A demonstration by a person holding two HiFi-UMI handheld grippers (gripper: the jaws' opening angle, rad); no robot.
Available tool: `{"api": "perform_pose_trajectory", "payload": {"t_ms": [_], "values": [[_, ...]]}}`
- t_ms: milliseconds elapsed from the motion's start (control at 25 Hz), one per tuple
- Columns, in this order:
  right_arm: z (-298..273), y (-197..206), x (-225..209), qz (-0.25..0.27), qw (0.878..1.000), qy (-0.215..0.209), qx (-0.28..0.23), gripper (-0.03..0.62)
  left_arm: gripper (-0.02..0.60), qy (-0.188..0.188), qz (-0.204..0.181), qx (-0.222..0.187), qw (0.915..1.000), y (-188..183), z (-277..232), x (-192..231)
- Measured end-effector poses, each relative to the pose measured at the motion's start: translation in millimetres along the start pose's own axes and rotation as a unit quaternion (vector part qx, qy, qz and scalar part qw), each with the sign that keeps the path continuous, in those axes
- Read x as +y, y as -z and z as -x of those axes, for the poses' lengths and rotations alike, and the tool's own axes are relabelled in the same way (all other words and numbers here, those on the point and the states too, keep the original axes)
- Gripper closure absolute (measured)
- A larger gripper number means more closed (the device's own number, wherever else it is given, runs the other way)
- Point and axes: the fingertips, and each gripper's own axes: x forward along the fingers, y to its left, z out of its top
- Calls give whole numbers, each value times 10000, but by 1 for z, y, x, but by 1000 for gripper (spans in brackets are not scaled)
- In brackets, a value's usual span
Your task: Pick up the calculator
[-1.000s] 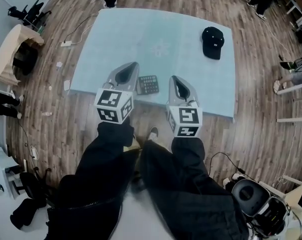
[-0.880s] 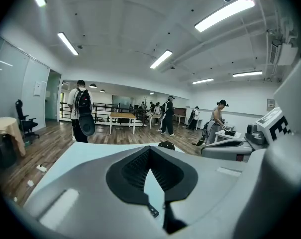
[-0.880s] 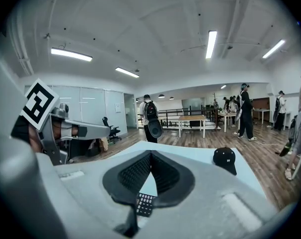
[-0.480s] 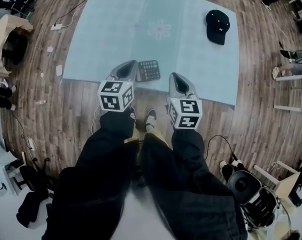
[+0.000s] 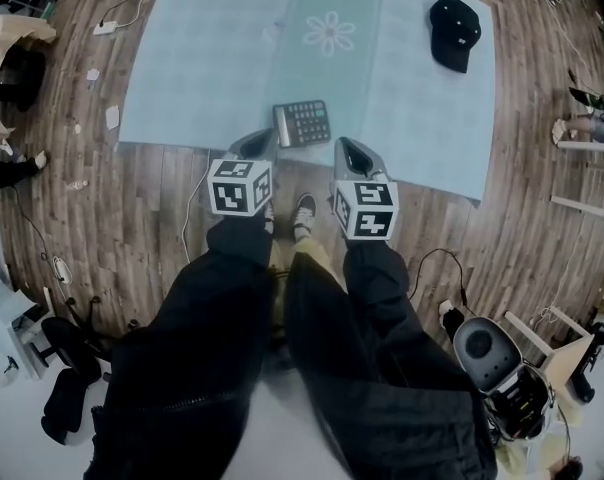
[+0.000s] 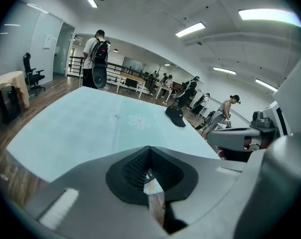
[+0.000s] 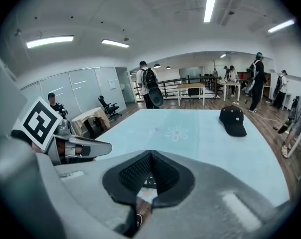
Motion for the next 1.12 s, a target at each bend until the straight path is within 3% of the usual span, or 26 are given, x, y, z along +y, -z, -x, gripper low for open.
{"api": "perform_pose_trajectory", "payload": {"t_ms": [320,640,1120], "values": [[-26,24,8,13,9989,-113,444,592,584,-19,282,617,9977,46,-31,21],[-54,40,8,-6,9968,-224,770,592,584,-129,381,1001,9942,67,-53,39],[-68,46,-8,-101,9954,-179,941,592,488,-177,555,1397,9885,90,-78,51]]}}
